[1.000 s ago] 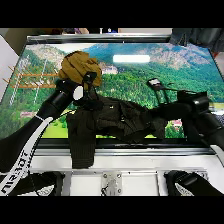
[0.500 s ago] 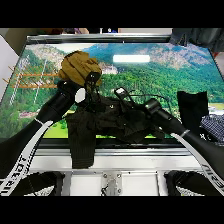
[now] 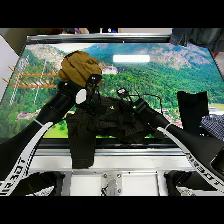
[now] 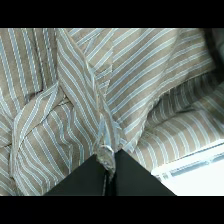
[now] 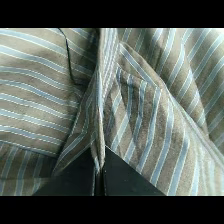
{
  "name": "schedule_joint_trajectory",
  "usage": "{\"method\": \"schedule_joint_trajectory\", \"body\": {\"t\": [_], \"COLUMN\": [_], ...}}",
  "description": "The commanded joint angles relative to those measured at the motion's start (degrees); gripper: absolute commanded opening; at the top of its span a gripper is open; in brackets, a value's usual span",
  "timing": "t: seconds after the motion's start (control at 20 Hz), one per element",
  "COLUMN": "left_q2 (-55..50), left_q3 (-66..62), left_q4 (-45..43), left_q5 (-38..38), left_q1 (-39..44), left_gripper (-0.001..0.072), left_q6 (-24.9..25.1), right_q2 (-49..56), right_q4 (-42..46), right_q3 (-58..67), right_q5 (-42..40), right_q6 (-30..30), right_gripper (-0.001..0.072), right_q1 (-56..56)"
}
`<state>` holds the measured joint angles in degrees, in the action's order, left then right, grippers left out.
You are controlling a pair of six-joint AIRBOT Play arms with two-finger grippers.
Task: Fold the clothes and pants, and hang the long-sleeved shirts on hangers.
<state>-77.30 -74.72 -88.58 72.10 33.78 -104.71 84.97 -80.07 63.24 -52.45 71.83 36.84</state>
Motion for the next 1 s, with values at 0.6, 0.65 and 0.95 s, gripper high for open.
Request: {"method": "schedule_joint_trajectory", "body": {"t": [0.6,0.65,0.95], "left_q2": [27.8,29.5,38.2], "left_q3": [-21.0,-17.4,11.1], "left_q4": [-3.4,-3.4,-3.0], "left_q5": [-4.1,-4.0,-4.1], "left_q1": [3.8,4.0,1.4], "left_gripper": [0.0018,0.0018,0.0018], "left_q6": [-1.3,-2.5,-10.2], "right_q2": [-31.8,-33.0,-39.4], "right_q4": [19.8,18.0,17.7], "right_q3": [30.0,28.9,10.7], "right_q5": [-28.1,-31.6,-38.8], "right_q6": [-6.1,-7.4,-22.8], "right_gripper": [0.0022,0.0022,0.0022], "right_q1": [0.1,0.5,11.7]}}
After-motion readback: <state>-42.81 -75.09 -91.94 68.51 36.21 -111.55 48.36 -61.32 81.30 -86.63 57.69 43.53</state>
